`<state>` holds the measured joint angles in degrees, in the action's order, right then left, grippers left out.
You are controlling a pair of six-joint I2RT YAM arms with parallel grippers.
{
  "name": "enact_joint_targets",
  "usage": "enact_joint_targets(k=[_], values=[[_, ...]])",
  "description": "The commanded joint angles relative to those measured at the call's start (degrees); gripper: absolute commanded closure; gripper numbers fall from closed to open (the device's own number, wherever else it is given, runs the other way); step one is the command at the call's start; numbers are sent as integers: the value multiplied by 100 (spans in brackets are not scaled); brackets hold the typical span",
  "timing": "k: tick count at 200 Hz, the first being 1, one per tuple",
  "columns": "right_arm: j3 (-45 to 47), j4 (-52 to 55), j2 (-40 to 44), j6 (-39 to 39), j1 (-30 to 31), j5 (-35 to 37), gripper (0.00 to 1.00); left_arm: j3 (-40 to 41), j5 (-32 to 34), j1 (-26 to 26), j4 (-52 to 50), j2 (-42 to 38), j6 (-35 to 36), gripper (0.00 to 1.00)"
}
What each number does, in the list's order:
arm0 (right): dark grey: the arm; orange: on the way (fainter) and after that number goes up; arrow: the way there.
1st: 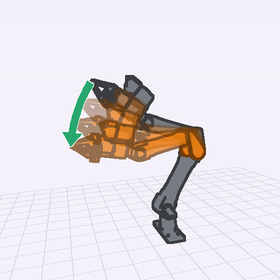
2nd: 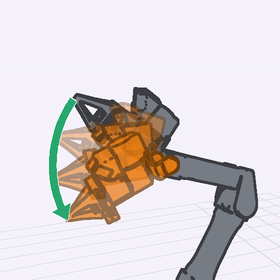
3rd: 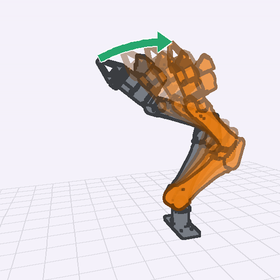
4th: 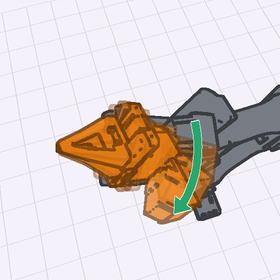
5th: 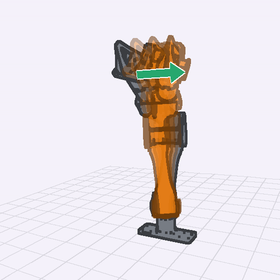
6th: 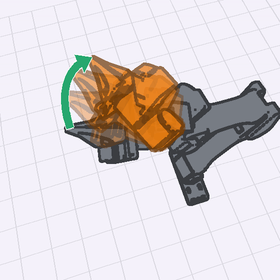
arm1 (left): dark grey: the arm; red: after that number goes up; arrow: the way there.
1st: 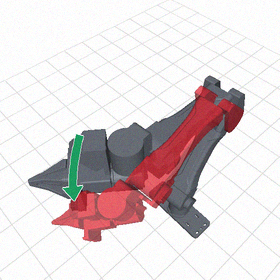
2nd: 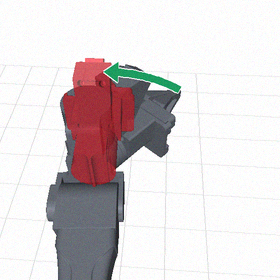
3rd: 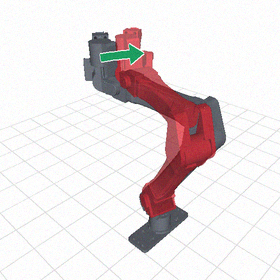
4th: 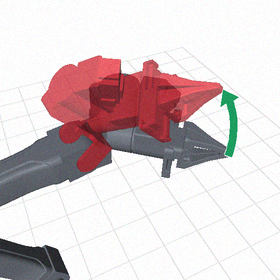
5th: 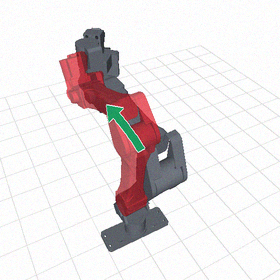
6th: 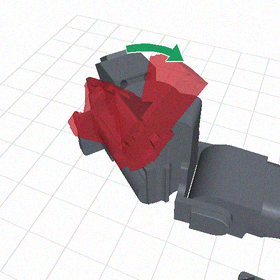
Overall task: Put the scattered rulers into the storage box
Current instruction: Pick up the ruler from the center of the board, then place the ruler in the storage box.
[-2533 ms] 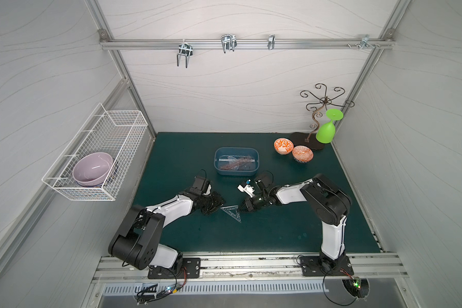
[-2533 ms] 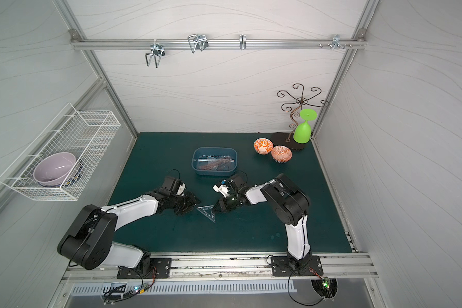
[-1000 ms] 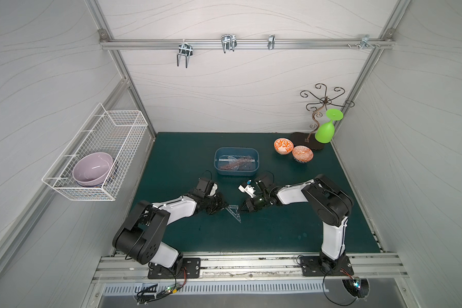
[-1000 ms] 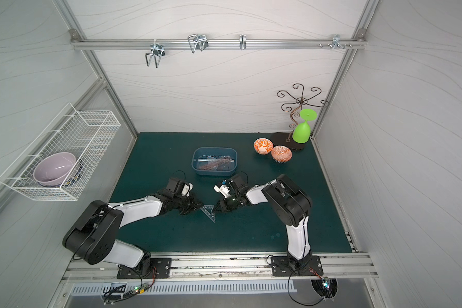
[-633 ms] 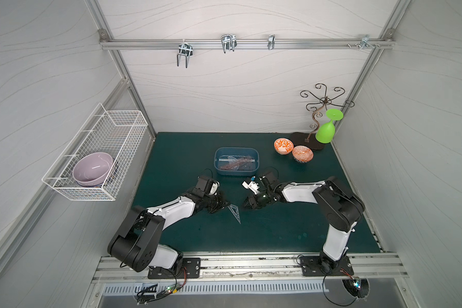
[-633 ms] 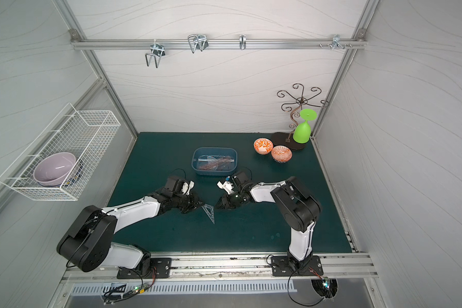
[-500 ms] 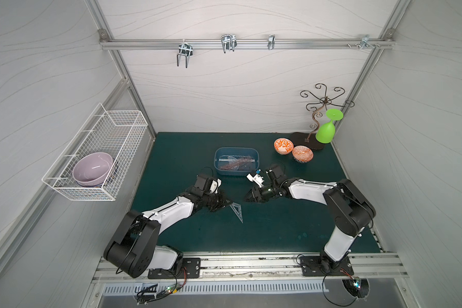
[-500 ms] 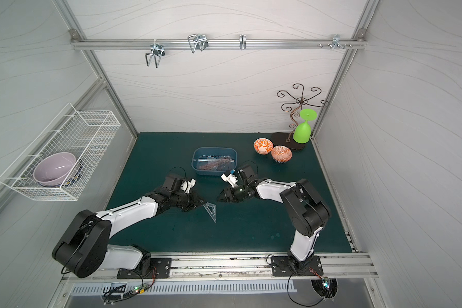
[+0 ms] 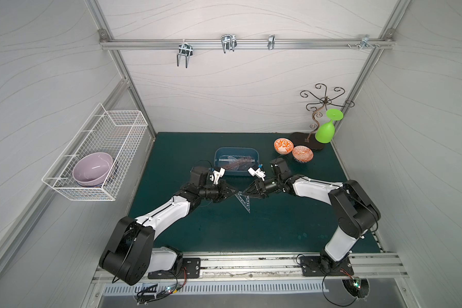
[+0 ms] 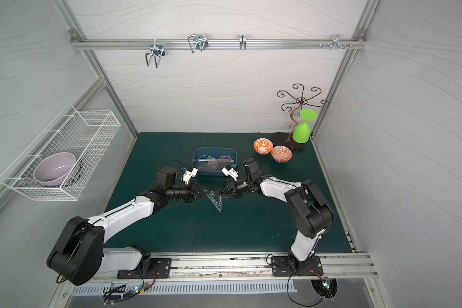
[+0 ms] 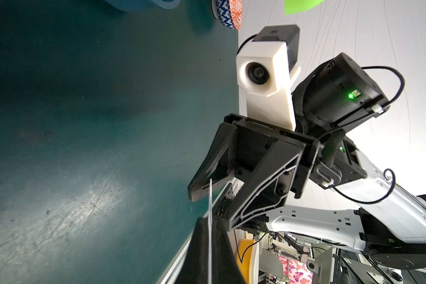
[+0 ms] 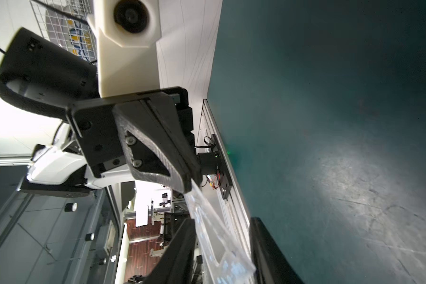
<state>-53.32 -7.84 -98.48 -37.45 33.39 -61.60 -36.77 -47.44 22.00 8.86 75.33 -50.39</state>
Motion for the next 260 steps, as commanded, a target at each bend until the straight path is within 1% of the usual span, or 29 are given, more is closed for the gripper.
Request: enact_joint_targets(k=[1,12,27,43,54,58,66,76,85,96,112,132,141,156,165,173,184,195,226,260], values=[[6,-306,187,-278,-37,-176,76,-201,-131,-38,262,-106,-50,100],[-26,-323,198,-302,-43,-185,88,-224,-94,-38,169,-102,-14,100],[-60,-336,184,-341,-36,-160,100,-292,-19,-38,-50,-115,94,100],[-119,-334,160,-356,-41,-143,100,-430,106,-55,-431,-133,285,100],[-234,-231,92,-281,-54,-85,100,-628,260,-113,-956,-141,531,100],[-305,-182,57,-241,-76,-55,100,-714,313,-140,-1159,-140,648,92],[-472,-54,-48,-118,-127,-11,100,-889,406,-241,-1527,-137,868,72],[-751,140,-263,71,-222,89,100,-1107,573,-403,-1999,-163,1108,54],[-1152,510,-517,383,-331,232,100,-1312,807,-573,-2451,-189,1331,44],[-1749,963,-853,770,-485,492,100,-1518,996,-746,-2818,-232,1571,39],[-2838,1804,-1440,1517,-587,1055,100,-1783,1360,-888,-3277,-264,1878,38],[-4713,3266,-2374,2802,-494,1870,100,-2022,1704,-921,-3645,-172,2161,38],[-5658,3882,-2889,3284,-474,1873,100,-2029,1719,-934,-3672,-95,2178,38],[-7170,4824,-3690,3812,-474,1824,100,-1958,1670,-951,-3604,9,2141,38],[-7831,5148,-4063,4031,-453,1783,100,-1937,1652,-961,-3597,59,2139,38],[-8240,5370,-4291,4234,-411,1864,100,-1910,1639,-977,-3589,86,2130,38],[-8451,5471,-4450,4481,-343,2074,100,-1889,1611,-996,-3579,125,2138,38],[-8376,5341,-4472,4622,-296,2198,100,-1879,1598,-1002,-3559,161,2130,38],[-7790,4709,-4325,4634,-191,2393,99,-1894,1528,-1000,-3510,287,2095,38],[-7788,4649,-4482,4650,-149,2570,99,-1878,1524,-1047,-3489,315,2062,39]])
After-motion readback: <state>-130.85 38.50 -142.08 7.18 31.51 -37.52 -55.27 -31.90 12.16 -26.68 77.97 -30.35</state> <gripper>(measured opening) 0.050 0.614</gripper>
